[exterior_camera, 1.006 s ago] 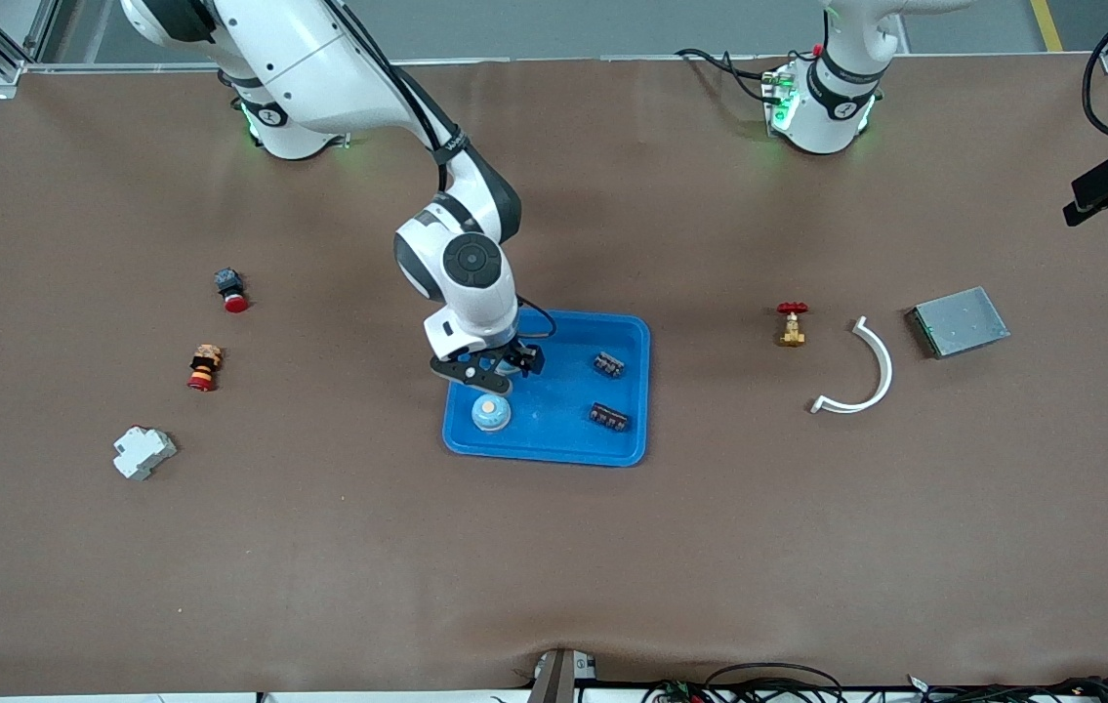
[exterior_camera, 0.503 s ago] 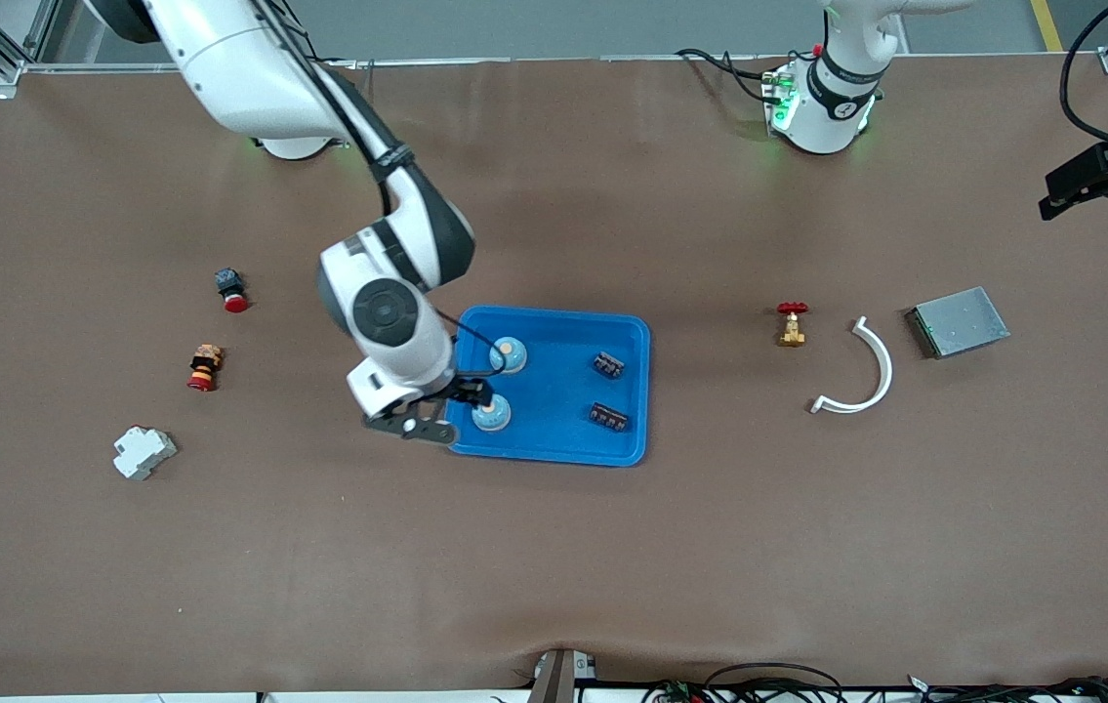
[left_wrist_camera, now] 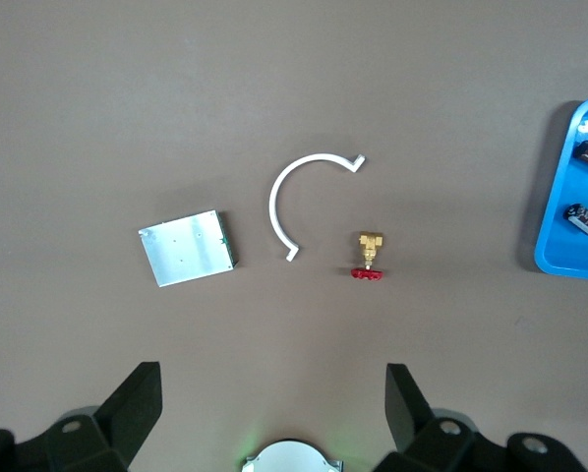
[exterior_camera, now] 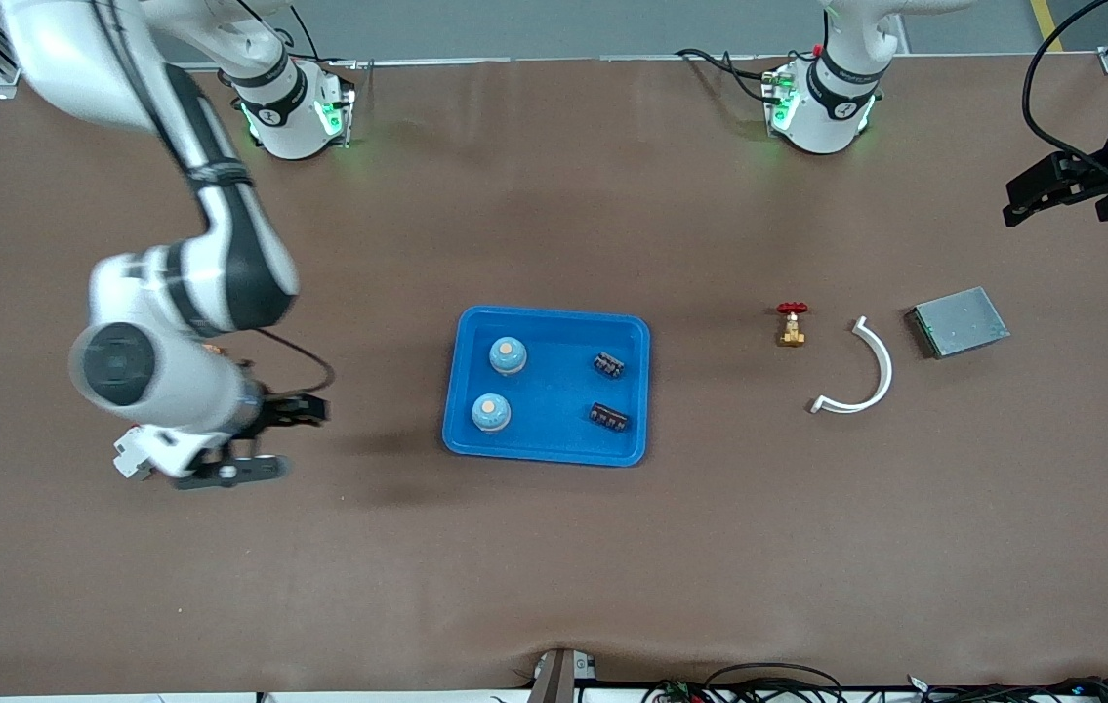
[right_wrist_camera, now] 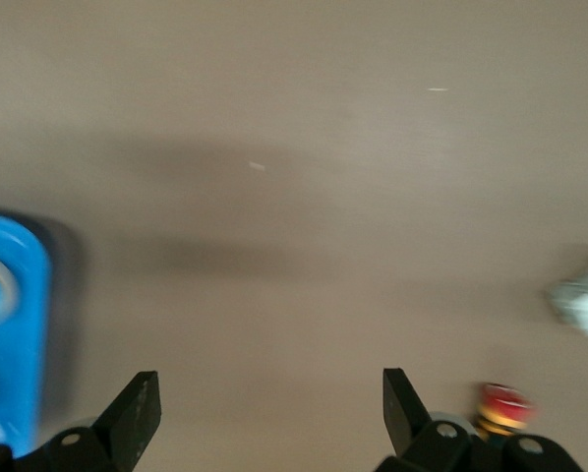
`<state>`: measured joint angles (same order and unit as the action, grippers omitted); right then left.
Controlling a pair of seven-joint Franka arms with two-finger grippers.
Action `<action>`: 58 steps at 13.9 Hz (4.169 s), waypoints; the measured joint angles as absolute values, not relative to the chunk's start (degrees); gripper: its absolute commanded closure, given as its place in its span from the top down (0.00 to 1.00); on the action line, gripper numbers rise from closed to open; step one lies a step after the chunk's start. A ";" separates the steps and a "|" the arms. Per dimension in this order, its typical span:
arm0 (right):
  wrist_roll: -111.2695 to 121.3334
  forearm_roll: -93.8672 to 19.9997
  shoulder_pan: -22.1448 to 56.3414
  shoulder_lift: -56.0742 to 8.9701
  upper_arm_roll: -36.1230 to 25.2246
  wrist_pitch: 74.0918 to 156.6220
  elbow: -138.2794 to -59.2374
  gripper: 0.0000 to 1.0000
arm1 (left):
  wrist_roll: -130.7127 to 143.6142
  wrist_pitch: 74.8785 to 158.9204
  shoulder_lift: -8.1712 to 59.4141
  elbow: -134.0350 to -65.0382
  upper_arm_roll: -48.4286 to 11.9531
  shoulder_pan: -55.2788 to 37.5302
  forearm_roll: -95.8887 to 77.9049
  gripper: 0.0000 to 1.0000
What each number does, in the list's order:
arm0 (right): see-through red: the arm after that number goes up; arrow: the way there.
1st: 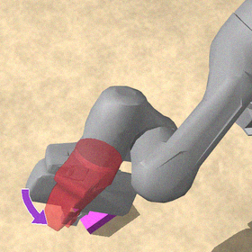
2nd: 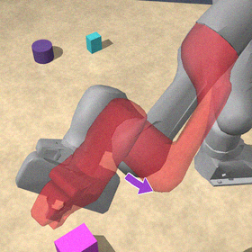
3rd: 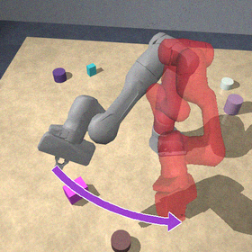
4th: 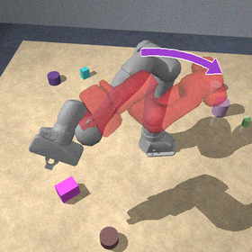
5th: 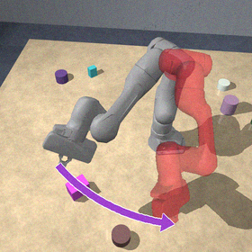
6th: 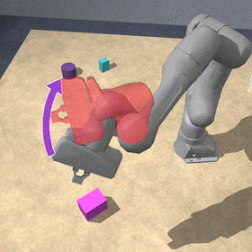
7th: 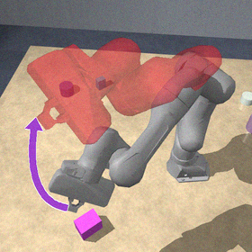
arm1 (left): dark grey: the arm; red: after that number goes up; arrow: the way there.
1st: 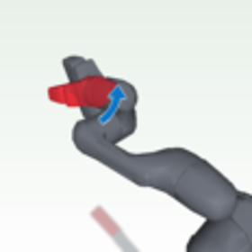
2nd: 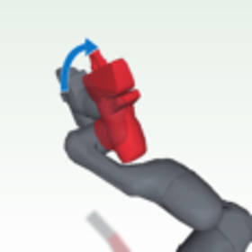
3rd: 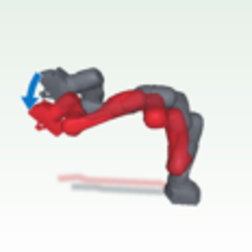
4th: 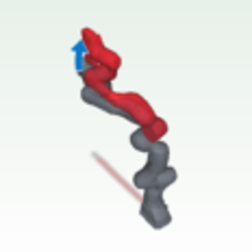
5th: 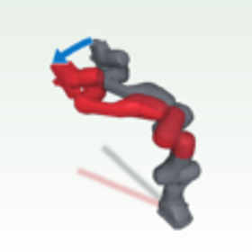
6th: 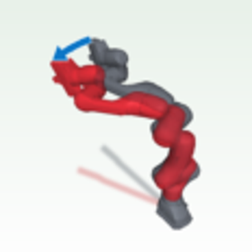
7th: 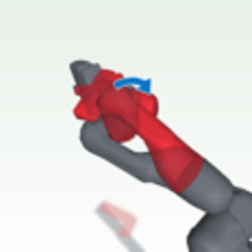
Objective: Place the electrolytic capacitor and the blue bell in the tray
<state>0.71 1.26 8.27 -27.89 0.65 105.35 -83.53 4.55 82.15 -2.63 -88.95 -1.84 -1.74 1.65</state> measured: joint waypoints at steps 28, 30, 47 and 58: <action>0.50 1.19 -1.29 -3.17 1.22 93.69 -78.53 1.00 | 4.78 80.83 -5.93 -90.66 -2.85 -1.42 1.64 1.00; 0.30 1.19 -1.41 -2.58 1.09 93.69 -78.83 1.00 | 4.79 80.81 -5.93 -90.88 -2.87 -1.44 1.64 1.00; 0.11 1.42 -2.66 -2.60 -0.14 93.99 -79.50 1.00 | 4.53 79.46 -9.15 -91.78 -3.31 -1.43 1.64 1.00; 0.14 2.43 -3.15 -2.75 -0.56 93.99 -81.64 1.00 | 4.40 83.35 -8.04 -92.03 -2.95 -0.35 0.32 1.00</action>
